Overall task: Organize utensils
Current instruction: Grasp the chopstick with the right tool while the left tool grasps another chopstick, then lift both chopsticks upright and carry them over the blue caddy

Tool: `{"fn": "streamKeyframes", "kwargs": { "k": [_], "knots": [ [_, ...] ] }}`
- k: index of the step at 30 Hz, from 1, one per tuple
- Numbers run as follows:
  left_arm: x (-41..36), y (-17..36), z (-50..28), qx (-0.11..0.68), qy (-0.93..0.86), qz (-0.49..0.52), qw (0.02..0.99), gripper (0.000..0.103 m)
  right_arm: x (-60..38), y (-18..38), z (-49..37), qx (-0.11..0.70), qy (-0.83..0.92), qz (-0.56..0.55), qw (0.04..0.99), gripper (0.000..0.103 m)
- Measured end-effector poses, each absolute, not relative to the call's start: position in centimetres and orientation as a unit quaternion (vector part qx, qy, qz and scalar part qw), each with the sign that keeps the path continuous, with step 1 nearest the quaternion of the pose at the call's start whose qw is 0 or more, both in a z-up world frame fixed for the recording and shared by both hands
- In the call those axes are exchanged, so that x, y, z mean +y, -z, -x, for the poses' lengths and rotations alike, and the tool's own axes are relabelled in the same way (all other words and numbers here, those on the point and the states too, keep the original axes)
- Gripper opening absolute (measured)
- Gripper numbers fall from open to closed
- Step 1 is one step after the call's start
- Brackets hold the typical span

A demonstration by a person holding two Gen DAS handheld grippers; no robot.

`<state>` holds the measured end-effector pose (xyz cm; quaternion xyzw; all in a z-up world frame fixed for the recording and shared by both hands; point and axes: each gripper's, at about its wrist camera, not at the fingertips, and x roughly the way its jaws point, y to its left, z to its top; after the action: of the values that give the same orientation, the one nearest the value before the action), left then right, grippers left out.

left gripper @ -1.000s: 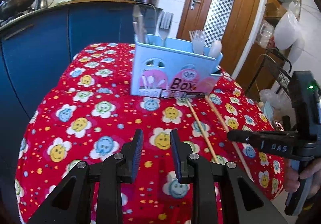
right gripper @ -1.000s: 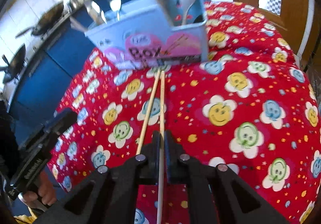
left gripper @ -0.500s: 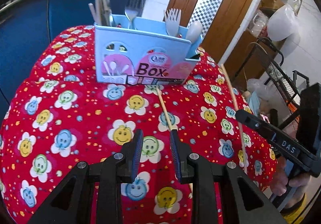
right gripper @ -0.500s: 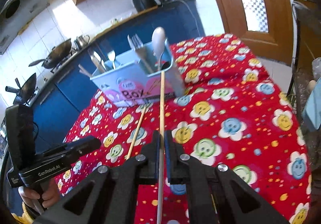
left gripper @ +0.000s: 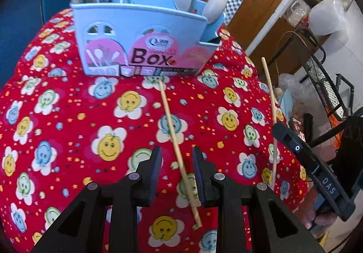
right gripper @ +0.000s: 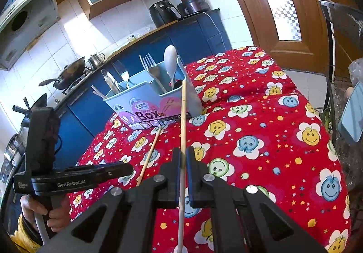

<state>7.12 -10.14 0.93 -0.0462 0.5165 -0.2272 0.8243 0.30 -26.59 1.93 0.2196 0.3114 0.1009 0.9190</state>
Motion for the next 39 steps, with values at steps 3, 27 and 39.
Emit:
{"fn": "streamKeyframes", "kwargs": {
  "k": [3,27,39],
  "knots": [
    [-11.0,-0.6,-7.6,0.533,0.227,0.035,0.814,0.023,-26.8,-1.8,-0.2,0.31,-0.104,-0.223,0.918,0.006],
    [-8.7,-0.3,-7.6,0.52,0.26,0.093,0.809,0.004,-26.4,-1.9,0.4,0.3,-0.119,-0.227,0.919,0.006],
    [-4.7,-5.2,-5.7,0.4,0.276,0.109,0.867,0.004,-24.0,-4.3,0.4,0.267,-0.128,-0.206,0.933,0.006]
  ]
}}
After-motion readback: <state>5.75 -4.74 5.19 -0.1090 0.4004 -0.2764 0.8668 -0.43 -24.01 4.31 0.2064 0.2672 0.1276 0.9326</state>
